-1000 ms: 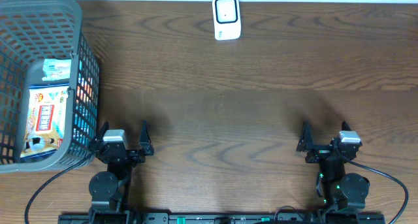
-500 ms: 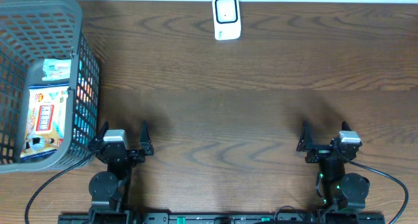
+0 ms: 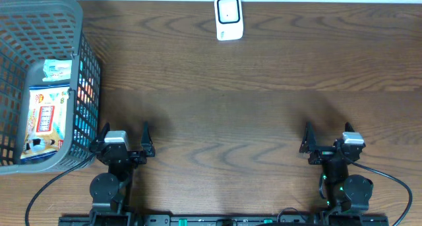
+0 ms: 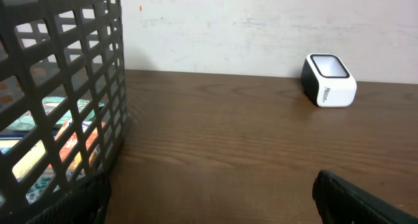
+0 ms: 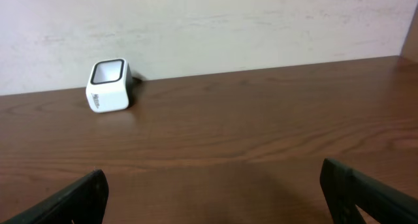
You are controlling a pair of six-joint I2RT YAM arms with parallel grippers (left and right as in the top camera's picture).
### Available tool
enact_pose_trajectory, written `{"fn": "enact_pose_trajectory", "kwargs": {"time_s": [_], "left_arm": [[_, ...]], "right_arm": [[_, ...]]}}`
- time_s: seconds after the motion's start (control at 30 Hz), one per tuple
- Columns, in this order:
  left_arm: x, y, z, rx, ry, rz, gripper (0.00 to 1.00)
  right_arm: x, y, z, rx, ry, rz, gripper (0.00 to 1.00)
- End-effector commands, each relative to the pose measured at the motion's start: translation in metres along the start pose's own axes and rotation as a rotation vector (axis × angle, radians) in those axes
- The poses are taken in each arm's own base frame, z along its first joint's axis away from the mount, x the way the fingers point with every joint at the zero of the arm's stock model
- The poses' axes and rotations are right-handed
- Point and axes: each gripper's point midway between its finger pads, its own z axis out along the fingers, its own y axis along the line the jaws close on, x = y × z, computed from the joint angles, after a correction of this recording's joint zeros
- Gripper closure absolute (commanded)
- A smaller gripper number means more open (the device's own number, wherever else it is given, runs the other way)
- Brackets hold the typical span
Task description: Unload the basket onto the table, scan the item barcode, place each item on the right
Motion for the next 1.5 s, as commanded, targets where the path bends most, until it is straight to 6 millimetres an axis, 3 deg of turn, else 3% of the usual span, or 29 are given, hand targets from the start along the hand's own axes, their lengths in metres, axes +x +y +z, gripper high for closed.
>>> {"fn": "enact_pose_trajectory", "kwargs": {"time_s": [0.0, 0.97, 1.1, 1.17, 1.27, 1.47], "left_arm": [[0.016, 0.006, 0.000, -0.033, 0.053, 0.022, 0.02], [0.015, 0.004, 0.001, -0.023, 0.046, 0.020, 0.02], [0.015, -0.019, -0.001, 0.107, 0.053, -0.044, 0.02], [0.013, -0.046, -0.006, 0.270, 0.058, -0.049, 0.02], [0.008, -0.064, -0.013, 0.378, 0.056, -0.050, 0.02], [-0.032, -0.077, -0.027, 0.457, -0.015, -0.055, 0.02]], "right_arm": [[0.000, -0.003, 0.000, 0.017, -0.001, -0.015, 0.01], [0.000, -0.003, 0.000, 0.017, -0.001, -0.015, 0.01], [0.000, -0.003, 0.000, 0.017, -0.001, -0.015, 0.01], [0.000, -0.003, 0.000, 0.017, -0.001, -0.015, 0.01], [0.000, -0.003, 0.000, 0.017, -0.001, -0.015, 0.01], [0.000, -0.003, 0.000, 0.017, -0.001, -0.015, 0.01]]}}
